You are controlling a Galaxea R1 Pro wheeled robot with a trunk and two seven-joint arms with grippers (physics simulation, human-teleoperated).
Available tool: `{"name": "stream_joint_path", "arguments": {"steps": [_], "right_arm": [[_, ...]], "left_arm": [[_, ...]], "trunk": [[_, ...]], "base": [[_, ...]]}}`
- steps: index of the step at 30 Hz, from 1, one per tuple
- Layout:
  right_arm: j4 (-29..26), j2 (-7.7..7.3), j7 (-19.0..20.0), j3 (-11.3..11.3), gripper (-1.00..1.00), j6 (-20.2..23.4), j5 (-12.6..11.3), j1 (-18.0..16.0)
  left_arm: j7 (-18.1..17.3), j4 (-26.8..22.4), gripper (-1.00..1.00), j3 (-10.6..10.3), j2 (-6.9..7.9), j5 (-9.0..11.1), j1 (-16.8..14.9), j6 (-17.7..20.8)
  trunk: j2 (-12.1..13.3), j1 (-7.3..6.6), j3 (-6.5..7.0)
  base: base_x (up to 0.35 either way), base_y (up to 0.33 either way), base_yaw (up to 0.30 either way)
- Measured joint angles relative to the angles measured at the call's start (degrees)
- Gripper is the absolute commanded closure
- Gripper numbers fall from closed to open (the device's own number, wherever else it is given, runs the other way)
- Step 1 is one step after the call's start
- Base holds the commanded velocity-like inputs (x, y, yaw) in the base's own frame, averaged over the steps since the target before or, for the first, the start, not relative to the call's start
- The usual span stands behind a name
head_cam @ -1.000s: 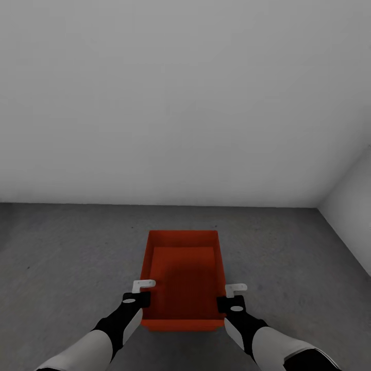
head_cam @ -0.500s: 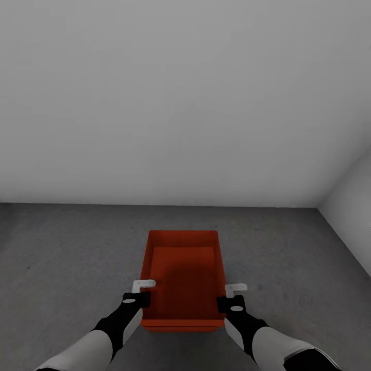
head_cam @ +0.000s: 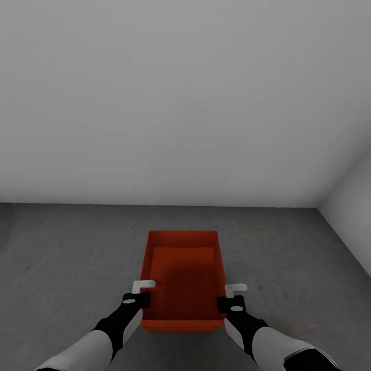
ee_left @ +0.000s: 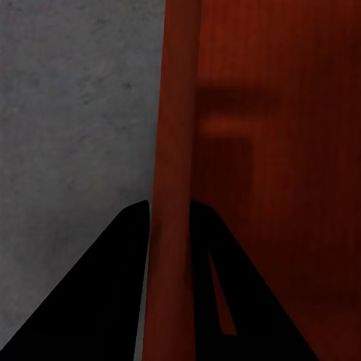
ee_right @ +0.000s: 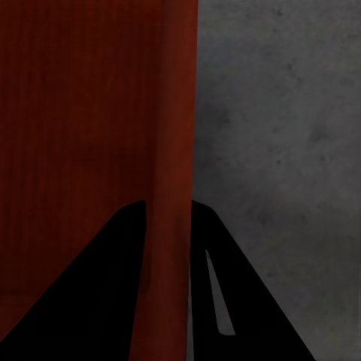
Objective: Move the two storage containers from the living room to the garage. In the garage, place one container on the floor and stack the other container on top of it (either order is fine).
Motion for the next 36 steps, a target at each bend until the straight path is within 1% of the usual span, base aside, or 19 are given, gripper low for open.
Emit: {"name": "stream_joint_path", "arguments": {"steps": [12, 24, 33, 36], "right_arm": [[0.0, -0.03, 0.0, -0.1, 1.00, -0.2, 0.0, 0.0], [0.0, -0.04, 0.0, 0.0, 1.00, -0.2, 0.0, 0.0], [0.0, -0.01, 0.0, -0.1, 1.00, -0.3, 0.0, 0.0], [0.0, -0.01, 0.0, -0.1, 1.00, -0.2, 0.0, 0.0]], "left_arm": [[0.1, -0.2, 1.00, 0.0, -0.04, -0.2, 0.0, 0.0], [0.1, -0.2, 1.00, 0.0, -0.07, -0.2, 0.0, 0.0], [0.1, -0.3, 1.00, 0.1, -0.03, -0.3, 0.0, 0.0], [0.1, -0.2, 1.00, 0.1, -0.04, -0.3, 0.0, 0.0]], "trunk": [[0.0, 0.00, 0.00], [-4.8, 2.63, -2.15], [-4.8, 2.64, -2.16], [-6.0, 3.29, -2.69]], "base": [[0.000, 0.000, 0.000], [0.000, 0.000, 0.000], [0.000, 0.000, 0.000], [0.000, 0.000, 0.000]]}}
